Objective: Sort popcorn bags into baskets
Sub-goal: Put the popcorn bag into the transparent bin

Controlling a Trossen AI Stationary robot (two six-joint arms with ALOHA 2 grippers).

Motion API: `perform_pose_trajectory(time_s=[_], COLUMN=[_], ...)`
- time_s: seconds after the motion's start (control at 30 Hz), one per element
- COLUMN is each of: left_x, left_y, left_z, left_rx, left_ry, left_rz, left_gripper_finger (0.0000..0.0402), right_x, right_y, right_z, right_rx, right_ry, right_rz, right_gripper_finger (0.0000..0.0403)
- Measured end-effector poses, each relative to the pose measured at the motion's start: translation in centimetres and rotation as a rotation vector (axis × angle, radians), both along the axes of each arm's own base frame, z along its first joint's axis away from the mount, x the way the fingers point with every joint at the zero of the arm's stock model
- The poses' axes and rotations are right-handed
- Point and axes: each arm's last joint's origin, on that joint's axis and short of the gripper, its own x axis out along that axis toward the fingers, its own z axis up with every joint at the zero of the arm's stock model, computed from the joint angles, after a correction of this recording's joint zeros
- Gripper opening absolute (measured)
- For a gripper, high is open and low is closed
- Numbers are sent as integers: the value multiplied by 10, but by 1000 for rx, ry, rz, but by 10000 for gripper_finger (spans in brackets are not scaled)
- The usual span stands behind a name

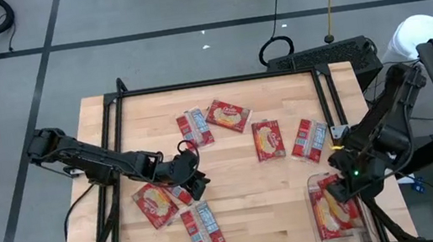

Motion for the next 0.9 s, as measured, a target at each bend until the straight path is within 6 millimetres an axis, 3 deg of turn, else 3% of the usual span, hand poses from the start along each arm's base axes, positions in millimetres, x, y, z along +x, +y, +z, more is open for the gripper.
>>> perform_pose_trajectory(time_s=[0.47, 0.9], left_x=[0, 0], left_y=[0, 0], left_z=[0, 0], left_rx=[8, 18], left_ry=[0, 0], left_rz=[-7, -16], left_gripper_finger=[149, 149], right_x=[8, 8], right_y=[17, 12], right_z=[-74, -85], right_rx=[110, 43], right_ry=[-42, -73], right_rz=[-47, -88], right_gripper_finger=[26, 27])
